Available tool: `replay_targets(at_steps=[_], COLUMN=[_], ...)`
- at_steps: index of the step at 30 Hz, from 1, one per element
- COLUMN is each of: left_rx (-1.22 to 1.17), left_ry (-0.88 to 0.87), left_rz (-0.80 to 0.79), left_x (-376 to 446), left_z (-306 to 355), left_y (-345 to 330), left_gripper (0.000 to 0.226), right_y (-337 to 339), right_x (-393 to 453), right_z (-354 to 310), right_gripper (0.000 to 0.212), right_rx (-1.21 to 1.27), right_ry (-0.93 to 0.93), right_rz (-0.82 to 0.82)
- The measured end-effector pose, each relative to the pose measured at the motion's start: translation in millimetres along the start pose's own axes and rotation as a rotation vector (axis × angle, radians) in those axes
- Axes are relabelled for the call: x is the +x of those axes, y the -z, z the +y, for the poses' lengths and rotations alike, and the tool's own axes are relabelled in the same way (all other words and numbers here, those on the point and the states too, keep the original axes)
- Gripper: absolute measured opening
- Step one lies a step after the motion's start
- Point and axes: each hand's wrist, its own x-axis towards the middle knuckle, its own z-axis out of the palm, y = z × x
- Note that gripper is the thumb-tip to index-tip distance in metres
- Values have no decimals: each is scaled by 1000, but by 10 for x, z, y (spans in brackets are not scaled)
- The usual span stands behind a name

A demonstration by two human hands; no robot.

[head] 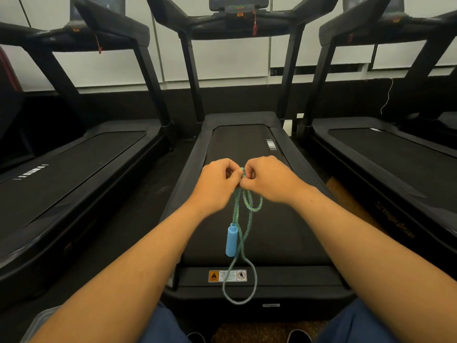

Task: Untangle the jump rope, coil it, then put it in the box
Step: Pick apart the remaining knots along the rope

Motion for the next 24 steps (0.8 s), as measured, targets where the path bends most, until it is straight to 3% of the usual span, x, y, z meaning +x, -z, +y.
replay_targets(at_steps=[5,8,11,16,21,24], left_rx=[-188,-532,-666,-436,-225,-212], left_ry=[124,272,331,244,178,186], left_rz=[78,113,107,106,80,97], left_x=[63,112,124,93,61,64], left_z=[2,-54,-56,-65,-42,-38], left_y=[1,13,14,-27,-7,5], left_gripper=[20,27,26,21,18,19], right_y=[-99,-133,-163,-123,-69,-80], right_x=[1,-12,0,-23,5,-19], right_z=[-55,-36,46,97,132,132], right_gripper=[29,23,16,19,19,14], right_rx=[-58,59,251,299,166,245], right_ry=[84,163,127,52,100,131], right_rz=[247,363,364,187,124,162])
